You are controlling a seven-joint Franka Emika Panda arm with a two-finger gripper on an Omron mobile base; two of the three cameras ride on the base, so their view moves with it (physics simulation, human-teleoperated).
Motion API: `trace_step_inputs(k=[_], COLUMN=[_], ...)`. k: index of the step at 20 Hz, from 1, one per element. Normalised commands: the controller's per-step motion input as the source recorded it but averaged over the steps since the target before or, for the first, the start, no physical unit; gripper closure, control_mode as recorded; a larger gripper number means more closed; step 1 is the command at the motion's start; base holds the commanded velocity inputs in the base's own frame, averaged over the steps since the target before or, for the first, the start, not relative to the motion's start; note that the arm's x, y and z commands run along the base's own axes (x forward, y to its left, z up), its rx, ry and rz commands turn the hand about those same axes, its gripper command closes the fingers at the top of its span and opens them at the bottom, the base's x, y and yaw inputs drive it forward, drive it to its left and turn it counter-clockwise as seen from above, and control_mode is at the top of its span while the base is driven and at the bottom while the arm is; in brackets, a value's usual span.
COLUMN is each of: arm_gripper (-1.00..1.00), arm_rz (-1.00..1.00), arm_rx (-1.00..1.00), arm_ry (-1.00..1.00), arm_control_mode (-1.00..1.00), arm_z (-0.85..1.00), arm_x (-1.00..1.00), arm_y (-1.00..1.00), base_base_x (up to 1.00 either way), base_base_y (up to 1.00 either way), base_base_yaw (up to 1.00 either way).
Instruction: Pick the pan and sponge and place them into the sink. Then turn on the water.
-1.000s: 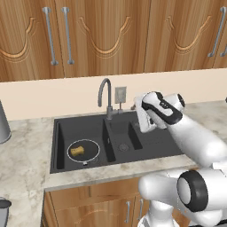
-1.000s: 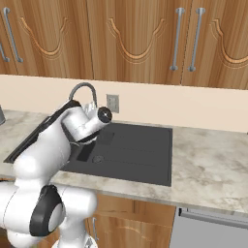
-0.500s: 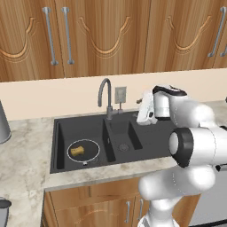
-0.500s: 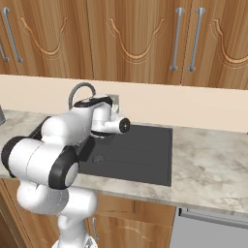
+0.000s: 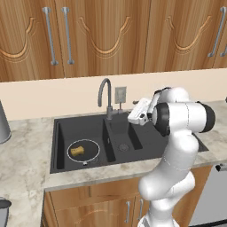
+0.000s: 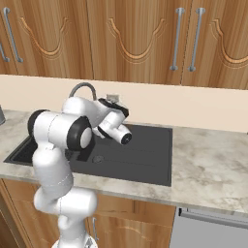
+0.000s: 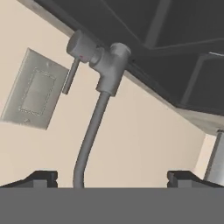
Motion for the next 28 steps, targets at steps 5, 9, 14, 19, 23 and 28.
trace_step_inputs(k=[5,9,14,19,23,28], arm_gripper=[-1.00,-1.00,-1.00,-1.00,-1.00,-1.00], arm_rz=[0.00,0.00,0.00,0.00,0.00,0.00], arm_rx=[0.22,0.21,0.13,0.09,0.02,0.01], arm_ry=[0.00,0.03,0.08,0.07,0.05,0.02], arm_control_mode=[-1.00,-1.00,-1.00,-1.00,-1.00,-1.00], arm_z=[-0.26,-0.11,-0.18,-0.32,-0.38,-0.18], arm_x=[0.53,0.71,0.77,0.64,0.65,0.57], arm_y=[0.00,0.00,0.00,0.00,0.13,0.18], base_base_x=[0.00,0.00,0.00,0.00,0.00,0.00], base_base_y=[0.00,0.00,0.00,0.00,0.00,0.00], base_base_yaw=[0.00,0.00,0.00,0.00,0.00,0.00])
